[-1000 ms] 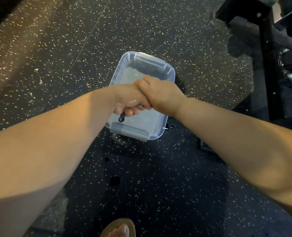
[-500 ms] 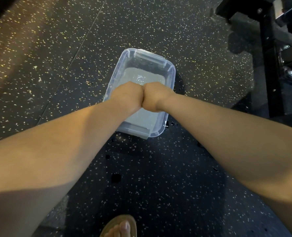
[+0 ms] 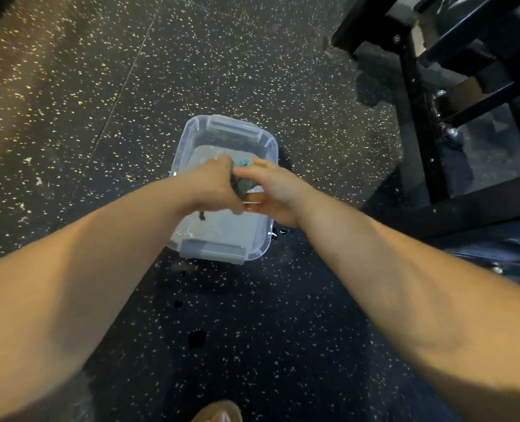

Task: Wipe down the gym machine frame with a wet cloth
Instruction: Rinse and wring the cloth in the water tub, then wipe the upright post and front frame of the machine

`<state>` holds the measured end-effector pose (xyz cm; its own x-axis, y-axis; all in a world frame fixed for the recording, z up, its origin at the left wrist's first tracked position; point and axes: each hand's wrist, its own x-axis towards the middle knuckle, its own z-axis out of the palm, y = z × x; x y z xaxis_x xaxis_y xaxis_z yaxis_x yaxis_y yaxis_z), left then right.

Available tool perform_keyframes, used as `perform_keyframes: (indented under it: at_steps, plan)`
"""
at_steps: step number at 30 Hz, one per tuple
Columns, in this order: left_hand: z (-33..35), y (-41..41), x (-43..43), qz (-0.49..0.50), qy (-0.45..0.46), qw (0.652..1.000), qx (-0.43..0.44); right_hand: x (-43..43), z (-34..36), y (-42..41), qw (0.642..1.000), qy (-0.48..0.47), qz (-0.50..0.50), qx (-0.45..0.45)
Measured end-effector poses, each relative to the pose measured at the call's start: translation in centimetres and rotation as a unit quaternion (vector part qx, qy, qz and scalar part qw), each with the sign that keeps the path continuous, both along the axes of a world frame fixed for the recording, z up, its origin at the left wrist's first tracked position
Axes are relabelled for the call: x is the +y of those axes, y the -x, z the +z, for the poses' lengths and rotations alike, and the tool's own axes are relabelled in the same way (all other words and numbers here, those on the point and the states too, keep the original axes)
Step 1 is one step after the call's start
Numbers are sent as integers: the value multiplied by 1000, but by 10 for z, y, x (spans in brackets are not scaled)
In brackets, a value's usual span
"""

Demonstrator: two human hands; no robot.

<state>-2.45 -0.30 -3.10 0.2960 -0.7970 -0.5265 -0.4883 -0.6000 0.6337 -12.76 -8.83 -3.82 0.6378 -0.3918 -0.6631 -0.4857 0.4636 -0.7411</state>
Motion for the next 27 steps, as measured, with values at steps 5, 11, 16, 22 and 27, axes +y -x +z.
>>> perform_keyframes:
  at_steps: [5,11,16,22,27]
  plan:
    - [35,-2,-11,-1,58,992,114,-8,19,15,990,39,-132,-35]
    - [77,32,-39,82,66,984,143,-23,55,81,988,35,-110,-101]
    - [106,132,-66,8,-18,978,206,-54,97,229,976,201,86,6]
    - [110,309,-123,17,-22,952,304,-110,102,405,995,83,46,6]
    - [84,431,-155,15,-14,959,284,-170,94,514,985,131,28,105]
